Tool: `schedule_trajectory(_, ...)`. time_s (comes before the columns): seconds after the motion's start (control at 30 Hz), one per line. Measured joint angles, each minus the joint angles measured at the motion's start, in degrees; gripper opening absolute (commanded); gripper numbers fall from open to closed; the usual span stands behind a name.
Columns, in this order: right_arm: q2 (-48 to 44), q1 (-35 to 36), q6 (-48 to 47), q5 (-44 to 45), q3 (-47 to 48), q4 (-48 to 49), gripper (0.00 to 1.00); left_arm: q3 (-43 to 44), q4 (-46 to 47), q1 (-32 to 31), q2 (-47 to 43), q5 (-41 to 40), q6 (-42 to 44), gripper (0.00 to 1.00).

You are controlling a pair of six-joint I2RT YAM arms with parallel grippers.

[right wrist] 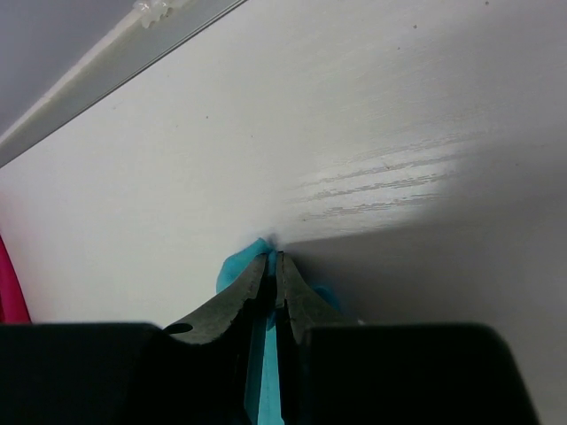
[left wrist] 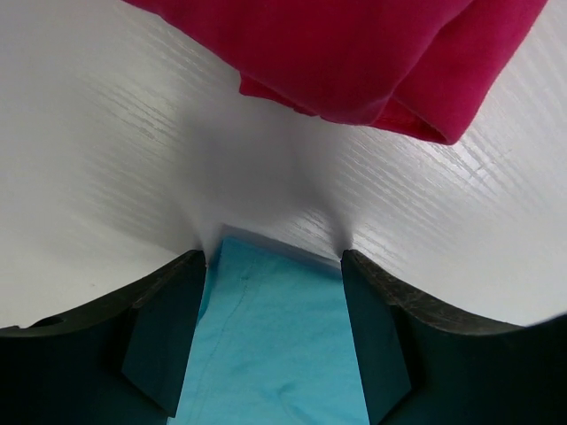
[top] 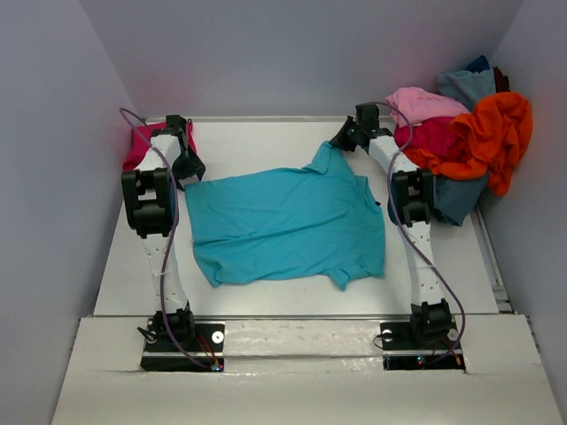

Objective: Fold and stack the t-shirts
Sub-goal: Fold the tshirt

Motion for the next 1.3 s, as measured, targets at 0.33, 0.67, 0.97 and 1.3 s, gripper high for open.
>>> schedule_trajectory(0.33,-0.1,0.0,0.0,0.0,0.0,-0.3,0.15,0.0,0.1,0.0,0.0,2.3,0.2,0.30)
schedule_trajectory(0.67,-0.2,0.0,-0.2,0.0,0.0,-0.7,0.15,-0.1,-0.2,0.0,0.0,2.5,0.0,0.06)
schedule_trajectory(0.97,-1.3,0.0,-0.6,0.0,-0.6,-2.6,0.14,-0.1,-0.2,0.0,0.0,1.8,0.0,0.06)
schedule_trajectory(1.3,-5.2,0.0,-1.5,-0.1,-0.9,-6.8,0.07,-0.1,-1.9,0.0,-1.6,-0.8,0.3,0.06)
